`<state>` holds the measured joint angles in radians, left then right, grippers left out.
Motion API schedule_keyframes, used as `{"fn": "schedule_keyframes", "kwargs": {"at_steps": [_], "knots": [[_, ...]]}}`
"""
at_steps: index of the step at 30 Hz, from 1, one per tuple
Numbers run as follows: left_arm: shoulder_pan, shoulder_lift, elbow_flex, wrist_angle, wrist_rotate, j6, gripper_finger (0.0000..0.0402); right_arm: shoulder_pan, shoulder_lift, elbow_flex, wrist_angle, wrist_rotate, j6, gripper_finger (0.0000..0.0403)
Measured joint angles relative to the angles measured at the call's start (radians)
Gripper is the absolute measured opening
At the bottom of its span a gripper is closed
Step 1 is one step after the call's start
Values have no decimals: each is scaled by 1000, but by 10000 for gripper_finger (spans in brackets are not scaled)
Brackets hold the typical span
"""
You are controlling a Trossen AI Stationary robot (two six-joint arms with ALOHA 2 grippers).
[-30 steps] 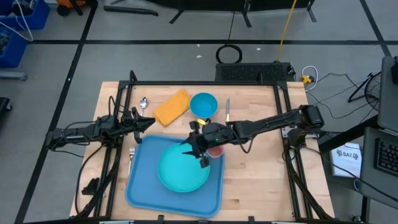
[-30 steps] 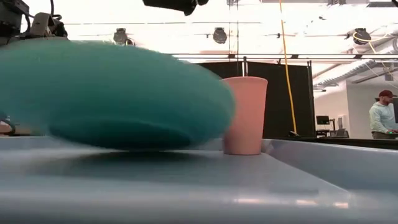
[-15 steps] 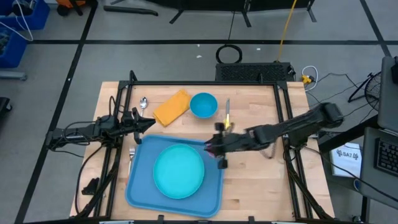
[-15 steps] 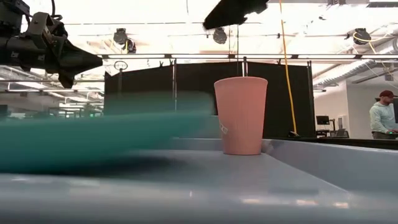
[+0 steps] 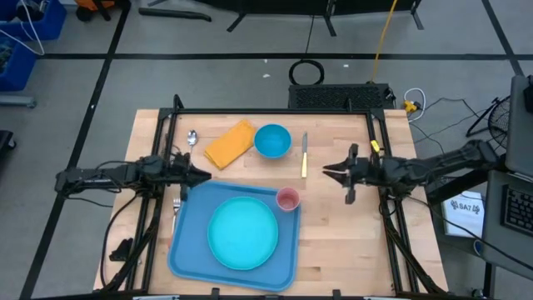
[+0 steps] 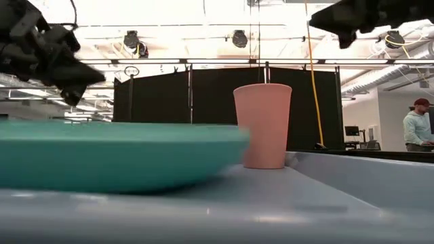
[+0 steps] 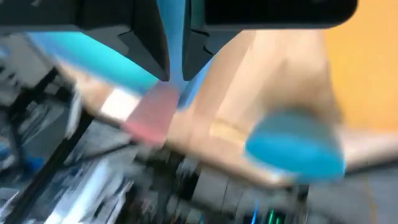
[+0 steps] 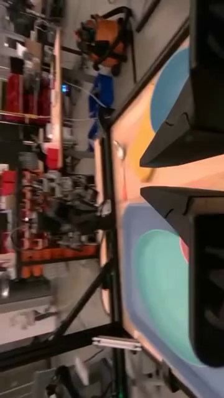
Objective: Set up tray
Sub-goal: Adjust the blue tray
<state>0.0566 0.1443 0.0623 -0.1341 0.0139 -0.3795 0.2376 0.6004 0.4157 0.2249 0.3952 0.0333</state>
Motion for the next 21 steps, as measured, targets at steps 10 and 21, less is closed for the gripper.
{"fn": "schedule_keyframes", "kwargs": {"at_steps": [10,21], "knots": [[-116,327,181,-402,-75,-180,4,-3,-43,-38,12,1,-82,49],[-247,711,285,-532,38,-384,2,-23,-42,-38,11,-2,-106,49]]}}
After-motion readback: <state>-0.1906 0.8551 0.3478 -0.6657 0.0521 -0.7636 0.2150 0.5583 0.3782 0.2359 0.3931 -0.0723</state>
